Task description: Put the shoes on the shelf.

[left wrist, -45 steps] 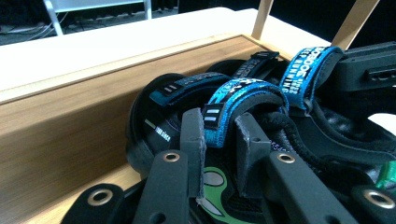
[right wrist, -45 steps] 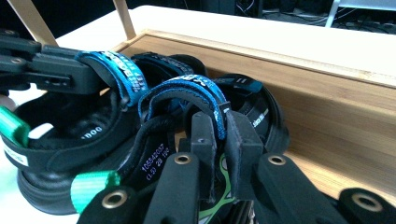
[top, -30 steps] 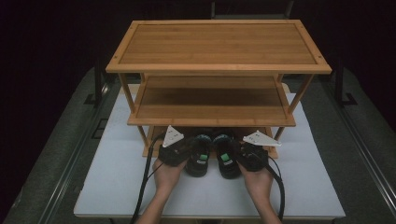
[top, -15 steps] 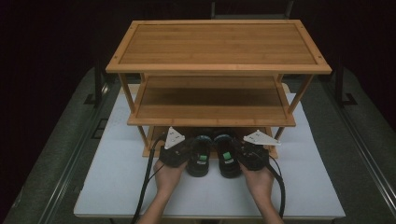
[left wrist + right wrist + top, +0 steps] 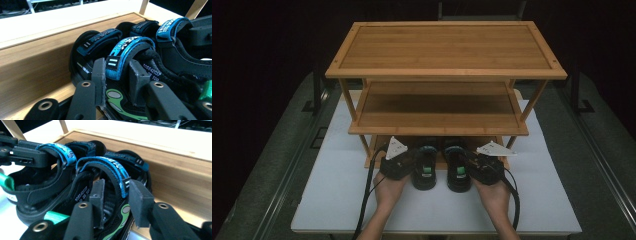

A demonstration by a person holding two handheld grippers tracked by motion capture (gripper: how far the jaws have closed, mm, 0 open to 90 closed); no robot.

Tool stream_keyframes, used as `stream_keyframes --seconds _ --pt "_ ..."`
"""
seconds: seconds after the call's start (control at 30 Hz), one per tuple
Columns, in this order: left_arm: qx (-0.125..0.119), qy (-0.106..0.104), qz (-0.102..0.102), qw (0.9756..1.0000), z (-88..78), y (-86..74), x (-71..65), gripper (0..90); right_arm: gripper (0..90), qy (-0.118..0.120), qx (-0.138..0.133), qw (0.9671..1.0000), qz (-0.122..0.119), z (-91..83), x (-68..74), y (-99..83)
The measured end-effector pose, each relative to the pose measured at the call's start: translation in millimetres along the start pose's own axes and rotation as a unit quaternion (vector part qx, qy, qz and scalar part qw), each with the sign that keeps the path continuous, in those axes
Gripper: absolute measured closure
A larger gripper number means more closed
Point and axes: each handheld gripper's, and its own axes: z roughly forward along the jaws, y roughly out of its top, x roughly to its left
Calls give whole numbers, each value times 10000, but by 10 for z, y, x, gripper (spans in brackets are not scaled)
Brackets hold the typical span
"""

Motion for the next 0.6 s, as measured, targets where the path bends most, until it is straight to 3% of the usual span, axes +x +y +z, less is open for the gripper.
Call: stream_keyframes --seconds 0.1,0.17,0.27,0.47,0.6 --pt "7 -76 -93 9999 -5 -11 12 634 598 99 62 9999 43 -22 -12 -13" --pt "7 -122 -207 9997 -8 -32 26 648 595 154 125 9998 87 -16 -25 -15" --pt "22 -152 -194 9997 -5 -35 21 696 704 162 263 9994 157 14 -16 -8" --pt "-69 -192 -240 9995 22 -32 -4 720 788 271 131 9994 140 45 30 13" --pt "-92 -277 -331 9990 30 -19 5 721 794 328 57 9989 324 62 16 17"
